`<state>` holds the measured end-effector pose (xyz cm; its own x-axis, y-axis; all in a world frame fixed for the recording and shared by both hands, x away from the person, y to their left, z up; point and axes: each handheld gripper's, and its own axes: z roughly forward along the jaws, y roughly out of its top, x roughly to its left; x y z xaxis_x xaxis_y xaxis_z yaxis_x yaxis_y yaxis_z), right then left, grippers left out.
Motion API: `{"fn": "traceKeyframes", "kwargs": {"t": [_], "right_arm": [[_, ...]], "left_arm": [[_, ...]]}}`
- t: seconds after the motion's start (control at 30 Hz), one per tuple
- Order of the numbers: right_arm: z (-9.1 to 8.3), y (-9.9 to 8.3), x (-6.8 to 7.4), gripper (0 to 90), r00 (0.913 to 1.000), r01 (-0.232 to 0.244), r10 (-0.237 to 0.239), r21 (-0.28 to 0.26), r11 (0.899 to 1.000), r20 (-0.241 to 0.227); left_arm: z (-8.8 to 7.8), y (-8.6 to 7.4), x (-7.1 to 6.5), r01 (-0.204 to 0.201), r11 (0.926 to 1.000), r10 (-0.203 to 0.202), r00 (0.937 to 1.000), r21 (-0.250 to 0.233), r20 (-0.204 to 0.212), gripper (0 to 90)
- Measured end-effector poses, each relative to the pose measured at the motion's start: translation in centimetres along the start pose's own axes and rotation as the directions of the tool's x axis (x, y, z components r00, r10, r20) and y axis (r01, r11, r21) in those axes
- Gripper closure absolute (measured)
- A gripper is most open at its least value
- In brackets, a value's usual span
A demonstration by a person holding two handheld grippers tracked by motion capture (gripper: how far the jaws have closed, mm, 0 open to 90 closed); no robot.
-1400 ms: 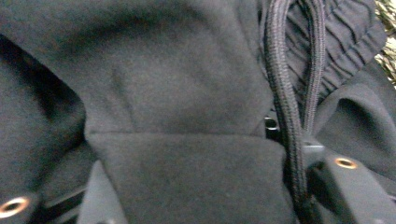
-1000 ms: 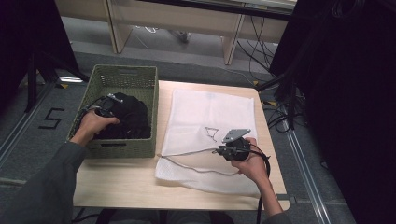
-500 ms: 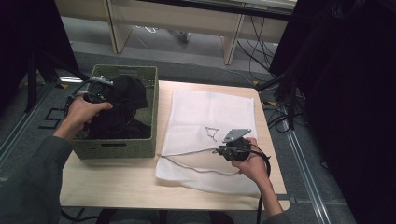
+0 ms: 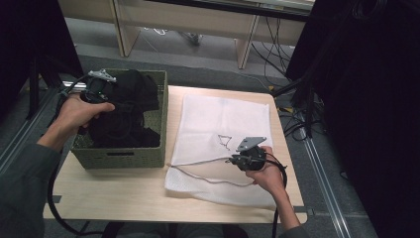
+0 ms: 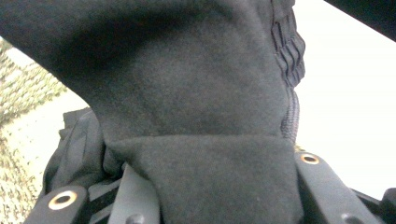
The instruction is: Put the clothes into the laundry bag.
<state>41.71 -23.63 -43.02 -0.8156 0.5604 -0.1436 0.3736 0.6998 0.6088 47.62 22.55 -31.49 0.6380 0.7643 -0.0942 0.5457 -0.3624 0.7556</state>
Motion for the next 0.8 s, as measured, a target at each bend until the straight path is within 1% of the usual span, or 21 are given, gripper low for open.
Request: {"fn": "traceKeyframes", "kwargs": {"t": [0.03, 0.07, 0.1, 0.13, 0.17, 0.23, 0.27, 0.3, 0.33, 0.37, 0.4, 0.43, 0.47, 0.5, 0.6, 0.63, 0.67, 0.7, 0.73, 0.77, 0.8], "right_arm": [[0.0, 0.0, 0.0, 82.7, 1.0000, 0.000, 0.000, 0.000, 1.000, 0.000], [0.0, 0.1, -0.1, 83.3, 1.0000, 0.003, -0.003, -0.004, 1.000, 0.002], [-0.1, 0.1, -0.1, 83.7, 1.0000, 0.007, -0.007, -0.007, 1.000, 0.001], [-0.1, 0.1, -0.1, 83.7, 1.0000, 0.007, -0.007, -0.007, 1.000, 0.001], [-0.2, 0.1, 0.1, 84.3, 0.9999, -0.015, 0.015, -0.008, 1.000, 0.006], [-0.3, 0.1, 0.0, 84.4, 0.9999, -0.009, 0.009, -0.014, 1.000, 0.004], [-0.4, 0.2, -0.1, 84.7, 0.9999, 0.008, -0.008, -0.022, 1.000, 0.006], [-0.4, 0.2, -0.1, 84.7, 0.9999, 0.008, -0.008, -0.022, 1.000, 0.006], [-0.5, 0.2, 0.0, 84.9, 0.9999, -0.001, 0.002, -0.025, 1.000, 0.015], [-0.5, 0.2, 0.0, 84.9, 0.9999, -0.001, 0.002, -0.025, 1.000, 0.015], [-0.6, 0.3, 0.0, 85.0, 0.9998, -0.013, 0.014, -0.027, 1.000, 0.011], [-0.7, 0.3, -0.1, 85.0, 0.9998, -0.014, 0.015, -0.028, 1.000, 0.012], [-0.8, 0.4, -0.1, 85.0, 0.9999, -0.012, 0.013, -0.037, 0.999, 0.010], [-0.9, 0.5, -0.2, 85.0, 0.9999, -0.004, 0.005, -0.043, 0.999, 0.013], [-1.3, 0.8, -0.2, 85.0, 0.9998, -0.017, 0.017, -0.054, 0.998, 0.012], [-1.4, 0.9, -0.4, 85.0, 0.9999, -0.008, 0.009, -0.060, 0.998, 0.009], [-1.5, 0.9, -0.4, 85.0, 0.9999, -0.014, 0.015, -0.059, 0.998, 0.006], [-1.6, 1.0, -0.5, 85.0, 0.9999, -0.011, 0.012, -0.063, 0.998, 0.012], [-1.6, 1.1, -0.5, 85.0, 0.9998, -0.018, 0.018, -0.062, 0.998, 0.000], [-1.6, 1.1, -0.5, 85.0, 0.9998, -0.018, 0.018, -0.063, 0.998, 0.000], [-1.6, 1.1, -0.5, 85.0, 0.9996, -0.028, 0.028, -0.061, 0.998, -0.002]], "left_arm": [[0.0, 0.0, 0.0, 0.000, 1.0000, 0.000, 1.0000, 0.000, 0.000, 60.6], [-0.8, 0.3, -0.5, -0.014, 0.9999, 0.014, 0.9998, -0.009, 0.017, 60.6], [-1.2, 0.4, -0.8, -0.023, 0.9996, 0.024, 0.9994, -0.015, 0.024, 60.6], [-1.2, 0.4, -0.8, -0.023, 0.9996, 0.024, 0.9994, -0.015, 0.024, 60.6], [-1.9, 0.5, -1.4, -0.037, 0.9991, 0.038, 0.9986, -0.018, 0.037, 60.6], [-2.3, 0.6, -1.7, -0.044, 0.9988, 0.044, 0.9980, -0.021, 0.045, 60.7], [-3.1, 0.8, -2.3, -0.053, 0.9981, 0.055, 0.9965, -0.032, 0.063, 60.7], [-3.1, 0.8, -2.3, -0.053, 0.9981, 0.055, 0.9965, -0.032, 0.063, 60.8], [-3.9, 1.0, -3.0, -0.063, 0.9968, 0.066, 0.9954, -0.049, 0.069, 60.8], [-3.9, 1.0, -3.0, -0.063, 0.9968, 0.066, 0.9954, -0.049, 0.069, 60.8], [-4.8, 1.3, -3.8, -0.075, 0.9954, 0.079, 0.9934, -0.060, 0.083, 60.9], [-4.8, 1.3, -3.8, -0.075, 0.9954, 0.079, 0.9934, -0.060, 0.083, 60.9], [-5.6, 1.7, -4.6, -0.092, 0.9937, 0.098, 0.9908, -0.064, 0.093, 60.8], [-5.9, 1.8, -5.0, -0.101, 0.9926, 0.107, 0.9899, -0.067, 0.093, 60.8], [-7.0, 2.3, -6.3, -0.133, 0.9884, 0.140, 0.9848, -0.074, 0.103, 60.8], [-7.0, 2.3, -6.3, -0.133, 0.9884, 0.140, 0.9848, -0.074, 0.103, 60.8], [-7.6, 2.6, -7.2, -0.149, 0.9852, 0.159, 0.9801, -0.084, 0.120, 60.8], [-7.8, 2.7, -7.6, -0.159, 0.9835, 0.169, 0.9771, -0.086, 0.129, 60.8], [-8.1, 2.8, -8.1, -0.164, 0.9821, 0.175, 0.9755, -0.092, 0.133, 60.9], [-8.3, 2.9, -8.5, -0.174, 0.9800, 0.186, 0.9726, -0.096, 0.139, 60.8], [-8.4, 3.0, -9.0, -0.184, 0.9779, 0.198, 0.9692, -0.099, 0.147, 60.9]]}}
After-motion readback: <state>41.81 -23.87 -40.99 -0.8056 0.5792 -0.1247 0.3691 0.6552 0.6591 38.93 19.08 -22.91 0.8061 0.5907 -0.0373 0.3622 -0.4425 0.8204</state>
